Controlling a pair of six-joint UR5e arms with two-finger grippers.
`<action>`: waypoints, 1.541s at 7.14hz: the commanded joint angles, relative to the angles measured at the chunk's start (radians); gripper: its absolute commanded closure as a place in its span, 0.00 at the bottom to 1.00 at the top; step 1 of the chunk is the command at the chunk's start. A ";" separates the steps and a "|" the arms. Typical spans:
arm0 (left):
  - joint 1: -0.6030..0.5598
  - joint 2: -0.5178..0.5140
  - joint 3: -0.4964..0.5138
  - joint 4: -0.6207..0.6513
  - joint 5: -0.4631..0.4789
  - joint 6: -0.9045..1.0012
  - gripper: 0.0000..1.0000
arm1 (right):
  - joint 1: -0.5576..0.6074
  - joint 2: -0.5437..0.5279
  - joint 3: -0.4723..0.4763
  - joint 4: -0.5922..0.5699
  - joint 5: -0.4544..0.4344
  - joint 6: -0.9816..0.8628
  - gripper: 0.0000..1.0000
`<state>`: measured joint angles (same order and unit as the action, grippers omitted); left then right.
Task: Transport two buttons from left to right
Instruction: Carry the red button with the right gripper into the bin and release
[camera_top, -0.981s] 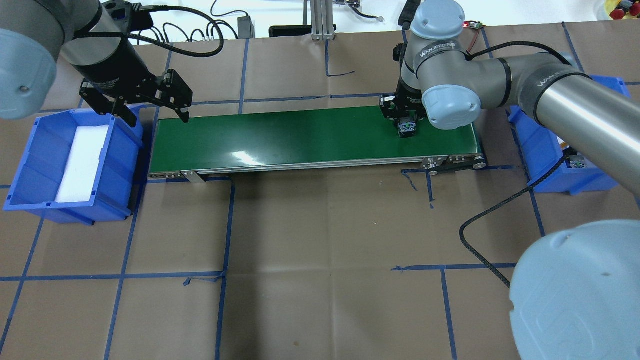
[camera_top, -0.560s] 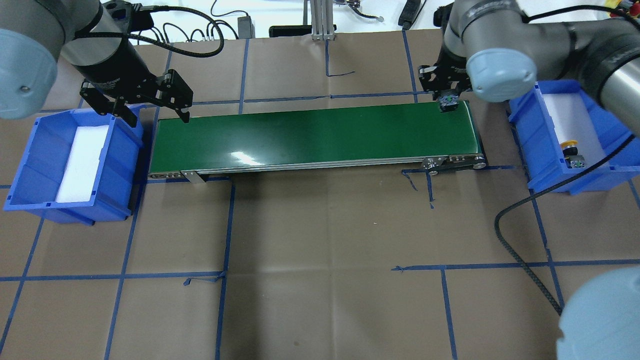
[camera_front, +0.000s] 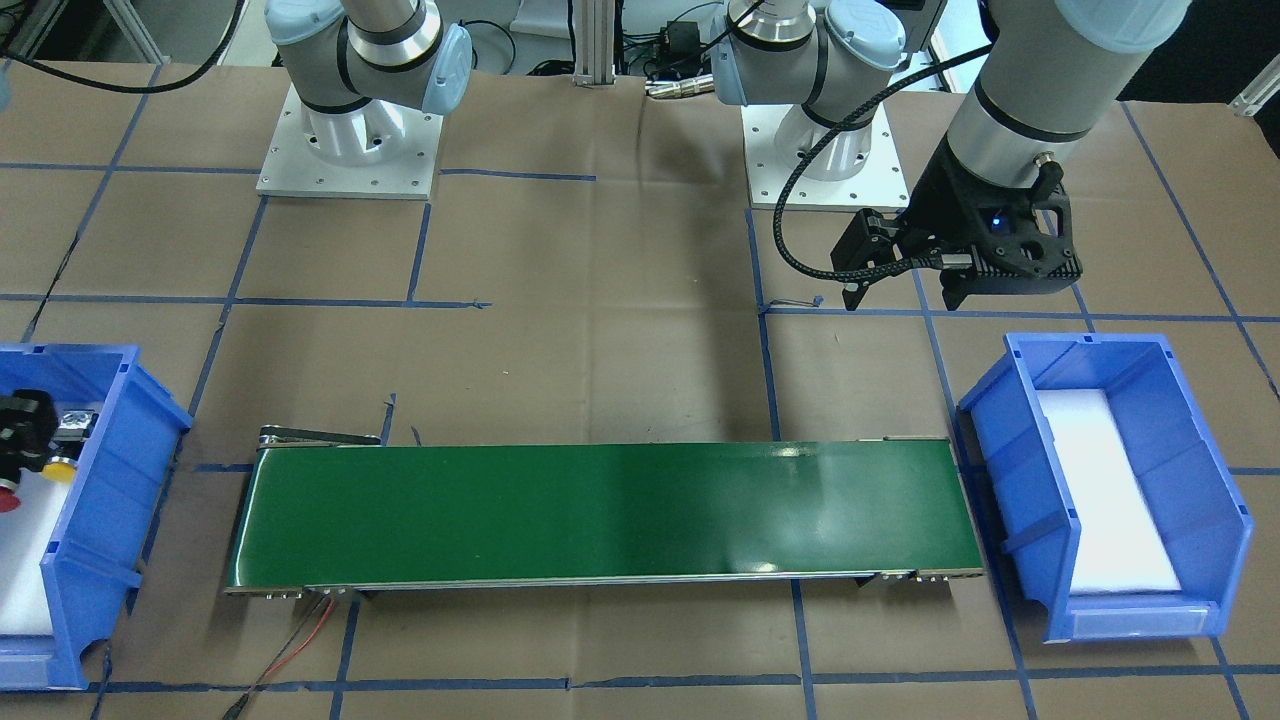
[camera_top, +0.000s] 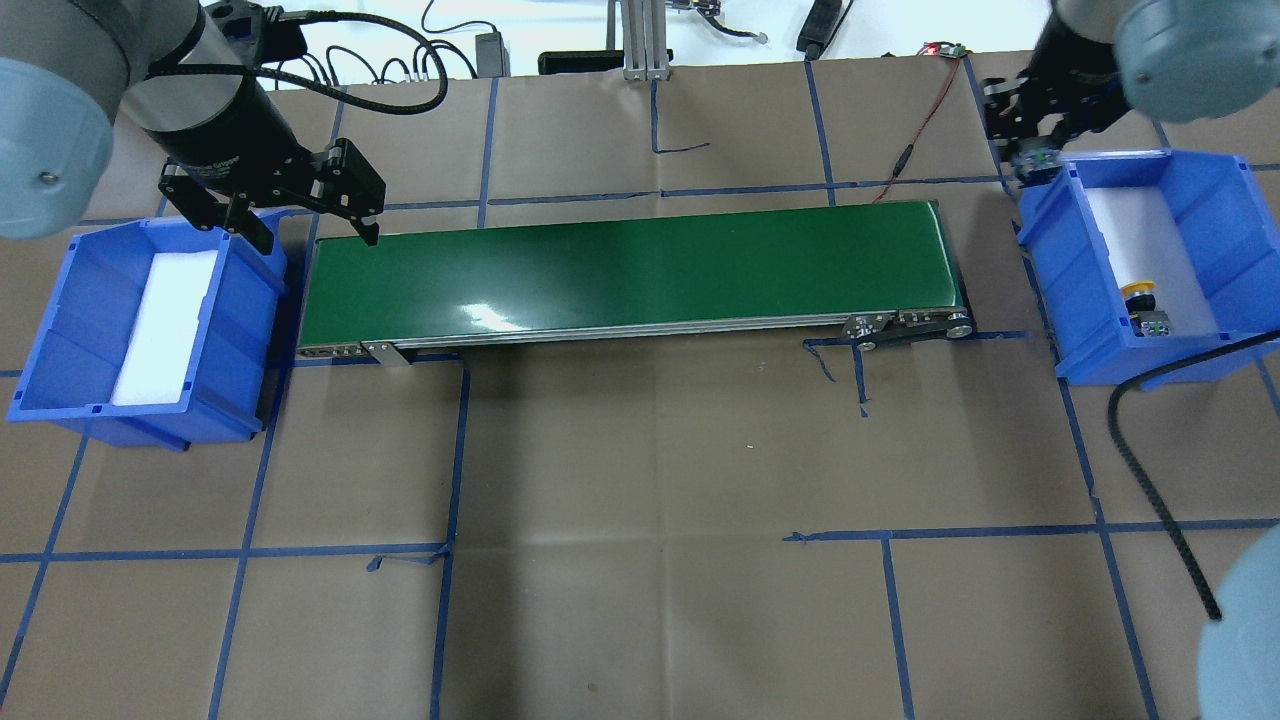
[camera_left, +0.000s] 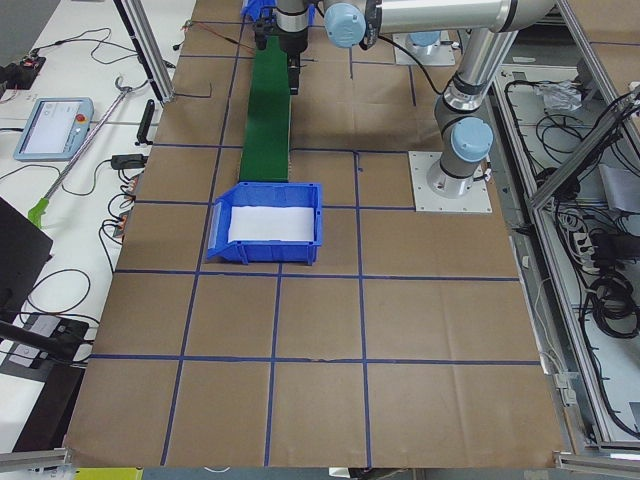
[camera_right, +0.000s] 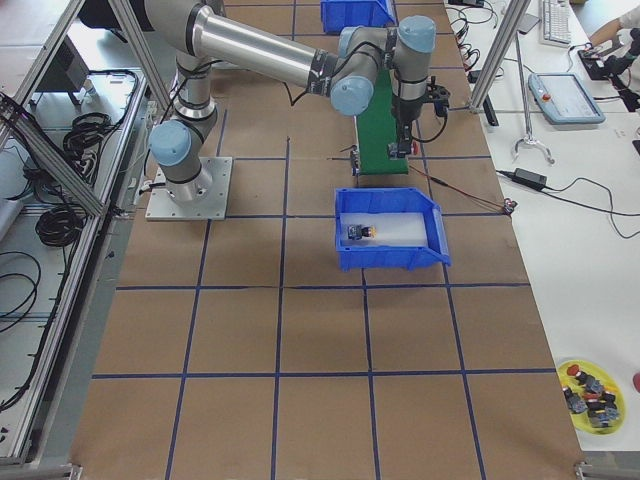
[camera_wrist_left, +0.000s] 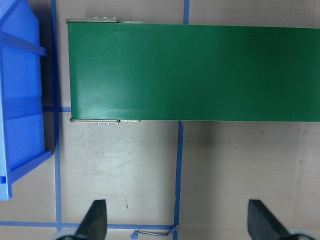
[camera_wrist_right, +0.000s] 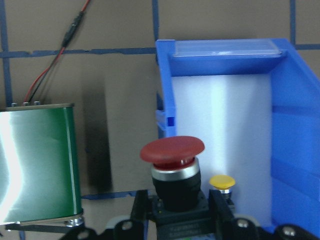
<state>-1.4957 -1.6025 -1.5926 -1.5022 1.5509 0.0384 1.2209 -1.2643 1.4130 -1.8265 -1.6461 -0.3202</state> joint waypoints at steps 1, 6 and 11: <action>0.002 0.001 0.000 0.000 0.000 0.000 0.01 | -0.069 0.069 -0.028 -0.017 0.003 -0.129 0.96; 0.000 0.001 0.000 0.000 0.000 0.000 0.01 | -0.115 0.201 0.036 -0.169 0.000 -0.145 0.96; 0.000 0.001 0.000 0.000 0.000 0.000 0.01 | -0.129 0.269 0.093 -0.264 0.002 -0.161 0.95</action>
<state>-1.4956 -1.6016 -1.5936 -1.5018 1.5508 0.0384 1.0913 -1.0068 1.4954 -2.0871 -1.6440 -0.4847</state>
